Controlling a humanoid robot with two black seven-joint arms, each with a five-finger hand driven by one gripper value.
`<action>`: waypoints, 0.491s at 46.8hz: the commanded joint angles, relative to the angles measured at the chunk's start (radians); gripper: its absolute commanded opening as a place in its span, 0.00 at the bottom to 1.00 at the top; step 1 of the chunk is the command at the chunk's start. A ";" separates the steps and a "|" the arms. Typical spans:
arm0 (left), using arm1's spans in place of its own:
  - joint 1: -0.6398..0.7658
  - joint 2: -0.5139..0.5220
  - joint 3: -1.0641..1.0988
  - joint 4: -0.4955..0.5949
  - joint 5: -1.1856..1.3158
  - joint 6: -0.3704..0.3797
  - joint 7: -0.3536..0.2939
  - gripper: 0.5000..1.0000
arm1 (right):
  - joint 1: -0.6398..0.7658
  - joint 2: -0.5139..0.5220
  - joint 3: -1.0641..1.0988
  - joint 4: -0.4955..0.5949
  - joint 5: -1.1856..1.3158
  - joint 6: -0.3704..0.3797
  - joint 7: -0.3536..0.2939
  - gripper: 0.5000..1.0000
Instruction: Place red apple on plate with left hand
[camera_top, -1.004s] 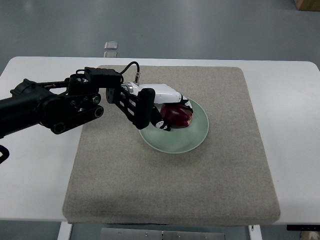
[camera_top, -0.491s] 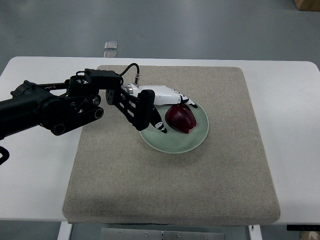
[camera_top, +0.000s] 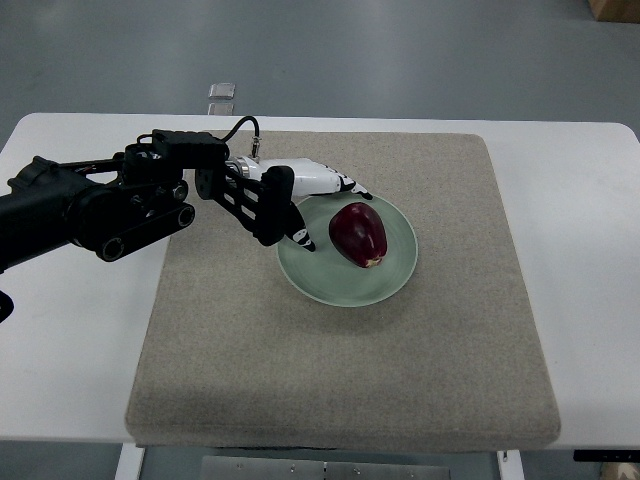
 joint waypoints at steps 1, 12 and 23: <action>-0.002 0.000 -0.010 0.020 -0.003 0.002 0.000 0.98 | 0.000 0.000 0.000 0.000 0.000 0.000 0.000 0.93; -0.011 -0.006 -0.045 0.084 -0.045 0.048 0.000 0.98 | 0.000 0.000 0.000 0.000 0.000 0.000 0.000 0.93; -0.022 -0.009 -0.076 0.192 -0.269 0.111 0.000 0.98 | 0.000 0.000 0.000 0.000 0.000 0.000 0.000 0.93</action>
